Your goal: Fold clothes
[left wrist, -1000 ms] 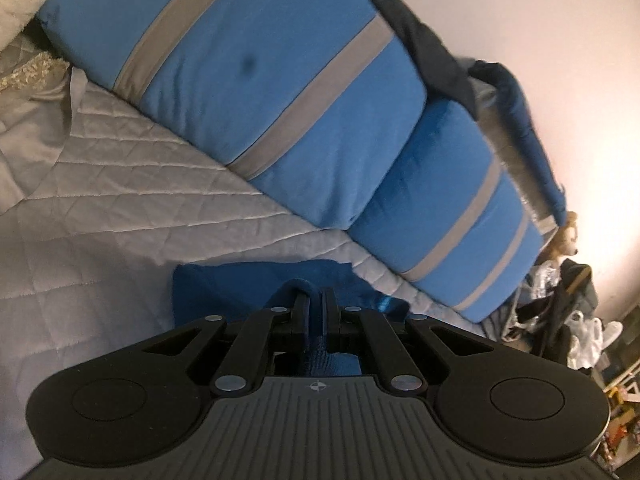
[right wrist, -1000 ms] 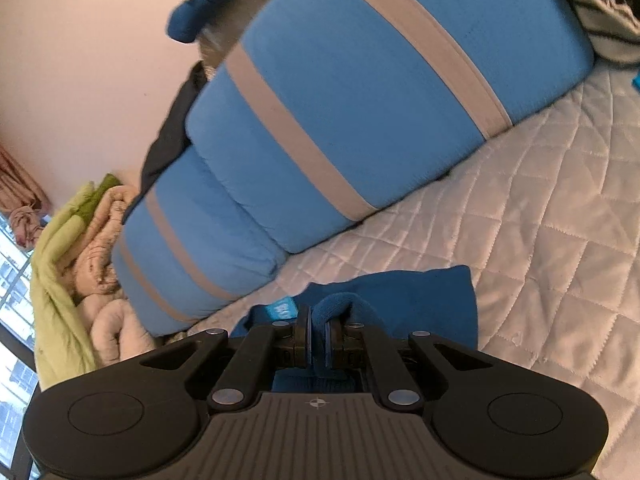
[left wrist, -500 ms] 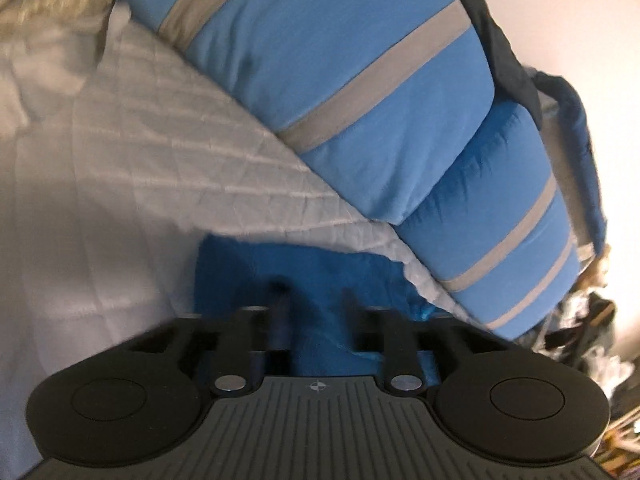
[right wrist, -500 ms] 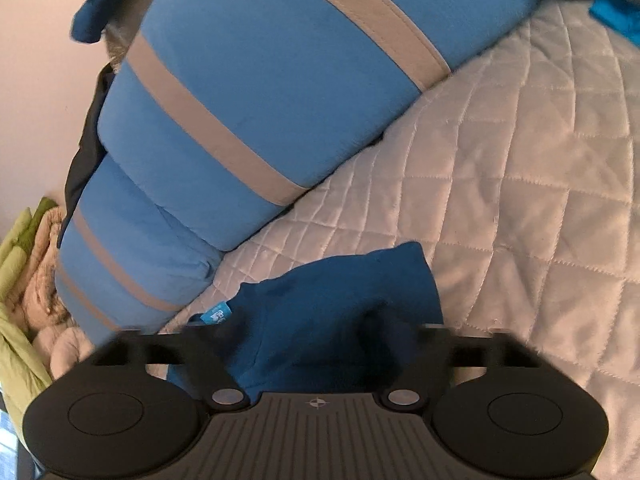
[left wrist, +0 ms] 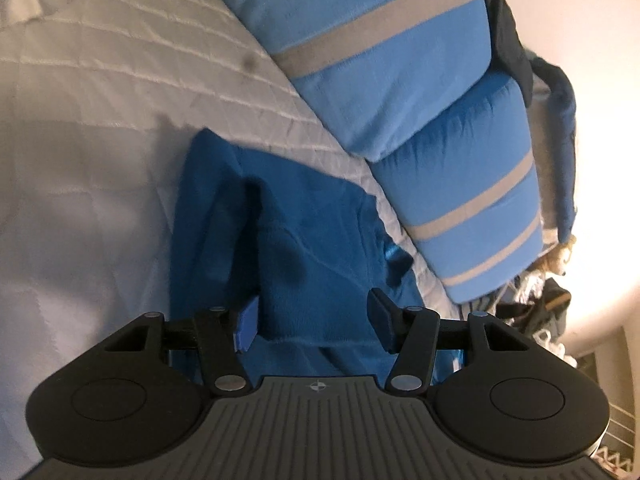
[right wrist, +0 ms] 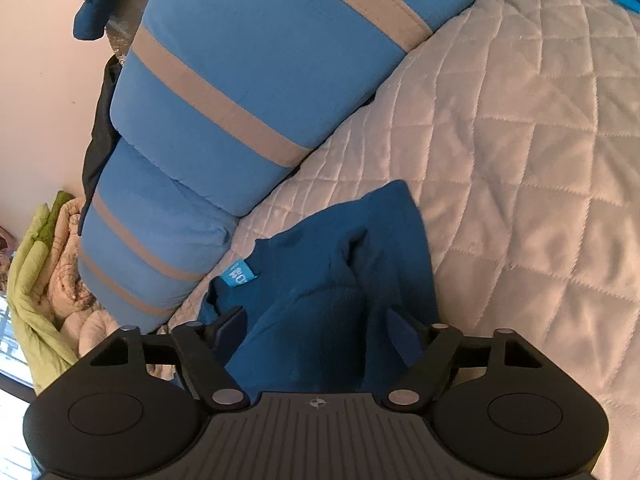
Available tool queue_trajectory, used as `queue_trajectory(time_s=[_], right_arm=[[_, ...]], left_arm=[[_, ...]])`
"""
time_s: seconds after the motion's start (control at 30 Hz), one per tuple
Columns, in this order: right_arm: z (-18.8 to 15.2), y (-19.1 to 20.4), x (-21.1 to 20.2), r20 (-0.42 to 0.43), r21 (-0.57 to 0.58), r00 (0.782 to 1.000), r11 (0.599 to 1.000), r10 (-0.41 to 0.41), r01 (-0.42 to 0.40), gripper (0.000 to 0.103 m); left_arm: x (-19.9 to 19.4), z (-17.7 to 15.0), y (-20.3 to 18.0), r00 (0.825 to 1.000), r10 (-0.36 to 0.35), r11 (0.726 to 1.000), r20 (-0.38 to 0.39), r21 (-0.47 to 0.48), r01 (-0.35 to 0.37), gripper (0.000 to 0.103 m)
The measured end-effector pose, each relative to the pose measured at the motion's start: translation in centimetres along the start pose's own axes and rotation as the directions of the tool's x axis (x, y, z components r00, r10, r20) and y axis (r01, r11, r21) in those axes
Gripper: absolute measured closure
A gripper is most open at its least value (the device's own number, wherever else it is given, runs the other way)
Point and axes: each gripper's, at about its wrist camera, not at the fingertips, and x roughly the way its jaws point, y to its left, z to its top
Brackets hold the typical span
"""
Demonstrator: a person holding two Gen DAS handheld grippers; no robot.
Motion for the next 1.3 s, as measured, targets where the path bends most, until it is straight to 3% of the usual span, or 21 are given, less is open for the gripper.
queue_trajectory(time_s=[0.03,0.2,0.4,0.53,0.7,0.77,0.8,0.83,0.87,0.9,0.93,0.97,1.1,1.3], right_arm=[[-0.1,0.1,0.1,-0.002,0.0,1.0,1.0,0.005,-0.005,0.034],[-0.5,1.6,0.5,-0.011,-0.065,1.0,0.997,-0.03,0.029,0.035],[-1.3,3.7,-0.7,0.082,-0.155,0.996,0.987,-0.022,0.034,0.036],[-1.5,4.0,0.2,-0.011,-0.144,1.0,0.99,-0.018,0.016,0.036],[-1.8,3.7,1.1,-0.016,-0.16,0.985,0.973,-0.173,0.169,0.036],[-1.8,2.8,1.6,-0.037,-0.126,0.984,0.978,-0.175,0.169,0.036],[-1.8,2.4,1.8,-0.044,-0.106,0.985,0.981,-0.169,0.164,0.038],[-1.8,2.0,2.0,-0.046,-0.084,0.986,0.984,-0.162,0.158,0.043],[-1.8,1.6,2.2,-0.046,-0.063,0.987,0.986,-0.156,0.153,0.047],[-1.7,1.3,2.4,-0.042,-0.046,0.987,0.988,-0.152,0.151,0.059],[-1.7,1.2,2.6,-0.042,-0.041,0.989,0.989,-0.144,0.143,0.078],[-1.6,1.2,2.7,-0.042,-0.036,0.99,0.99,-0.136,0.135,0.086],[-0.6,2.2,2.5,0.002,-0.066,0.996,0.994,-0.088,0.088,0.089],[2.2,2.8,2.7,0.069,-0.018,0.997,0.999,-0.033,0.035,0.09]], left_arm=[[0.1,-0.1,-0.1,1.0,0.011,1.0,-0.005,0.003,-0.011,0.05],[0.3,-0.1,-0.1,1.0,0.027,1.0,-0.008,-0.006,-0.027,0.05],[0.1,-0.2,-0.1,1.0,0.026,1.0,-0.003,-0.003,-0.026,0.05],[0.1,-0.3,-0.1,1.0,0.028,1.0,0.004,-0.008,-0.028,0.05],[0.1,-0.4,-0.2,1.0,0.029,1.0,0.006,-0.005,-0.029,0.05],[0.1,-0.4,-0.1,0.999,0.034,0.999,0.006,-0.001,-0.034,0.051],[0.2,-0.5,-0.1,0.999,0.037,0.999,0.007,0.0,-0.037,0.057],[0.2,-0.5,-0.1,0.999,0.04,0.999,0.007,-0.002,-0.04,0.063],[0.2,-0.5,-0.1,0.999,0.046,0.999,0.003,0.0,-0.046,0.081],[0.3,-0.5,-0.1,0.999,0.051,0.999,-0.001,0.002,-0.051,0.097],[0.2,-0.4,-0.2,0.999,0.046,0.999,0.004,0.013,-0.046,0.097],[0.1,-0.3,-0.3,0.999,0.041,0.999,0.01,0.024,-0.041,0.097],[-0.5,0.6,-0.8,0.998,-0.009,0.999,0.062,0.036,0.007,0.098],[0.0,2.8,-2.5,0.991,-0.036,0.999,0.132,0.025,0.033,0.098]])
